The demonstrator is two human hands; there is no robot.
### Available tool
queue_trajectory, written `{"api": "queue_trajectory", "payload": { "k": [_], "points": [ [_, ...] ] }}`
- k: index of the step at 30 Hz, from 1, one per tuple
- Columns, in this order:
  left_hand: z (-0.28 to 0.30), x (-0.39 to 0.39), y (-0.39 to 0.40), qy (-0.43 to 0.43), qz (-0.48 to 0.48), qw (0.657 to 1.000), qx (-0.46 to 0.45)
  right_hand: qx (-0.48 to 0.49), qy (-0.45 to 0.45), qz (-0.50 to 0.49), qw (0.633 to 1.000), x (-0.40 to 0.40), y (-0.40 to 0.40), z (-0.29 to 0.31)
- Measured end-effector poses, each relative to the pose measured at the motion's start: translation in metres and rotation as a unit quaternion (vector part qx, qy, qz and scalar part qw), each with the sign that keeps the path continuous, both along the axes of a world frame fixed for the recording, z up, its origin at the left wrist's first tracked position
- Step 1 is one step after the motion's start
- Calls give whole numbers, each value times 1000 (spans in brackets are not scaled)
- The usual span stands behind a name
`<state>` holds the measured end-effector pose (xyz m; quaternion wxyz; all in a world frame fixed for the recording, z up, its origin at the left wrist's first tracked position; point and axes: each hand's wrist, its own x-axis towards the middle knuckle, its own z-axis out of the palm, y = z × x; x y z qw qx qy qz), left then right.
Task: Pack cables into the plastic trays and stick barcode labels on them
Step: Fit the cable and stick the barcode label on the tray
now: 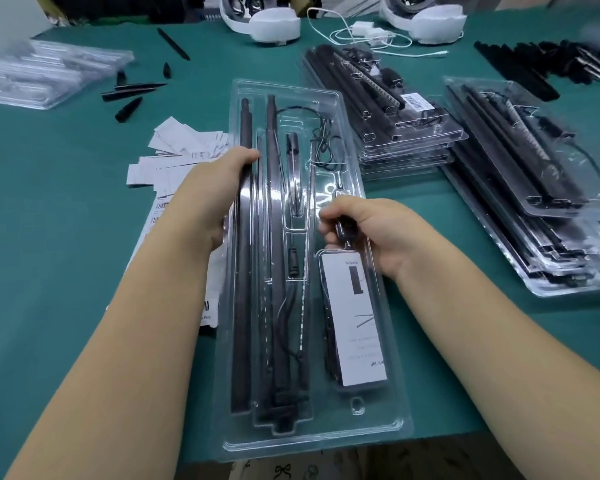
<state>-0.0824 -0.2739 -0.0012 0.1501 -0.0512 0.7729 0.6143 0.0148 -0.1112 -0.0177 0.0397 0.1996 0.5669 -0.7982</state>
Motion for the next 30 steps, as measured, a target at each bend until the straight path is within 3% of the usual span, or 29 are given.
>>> {"api": "queue_trajectory", "payload": {
  "k": [4, 8, 13, 19, 22, 27, 30],
  "points": [
    [-1, -5, -4, -2, 9, 999, 38, 24, 8, -7, 1000, -1, 0, 4],
    [-3, -11, -10, 1, 12, 999, 53, 135, -10, -48, 990, -1, -1, 5],
    [-6, -10, -7, 6, 13, 997, 72, 148, 26, -84, 985, 2, -7, 7],
    [-6, -9, -5, 3, 15, 997, 69, 76, 16, -87, 993, 4, -5, 6],
    [-8, -9, -4, 10, 28, 994, 102, -41, 50, -18, 998, 9, -2, 13],
    [-2, -7, -3, -23, -9, 983, 183, -78, 106, 10, 991, 15, 5, 21],
    [-4, -5, 2, 11, -5, 990, 139, -132, 173, 3, 976, 19, 8, 26]
  ]
}}
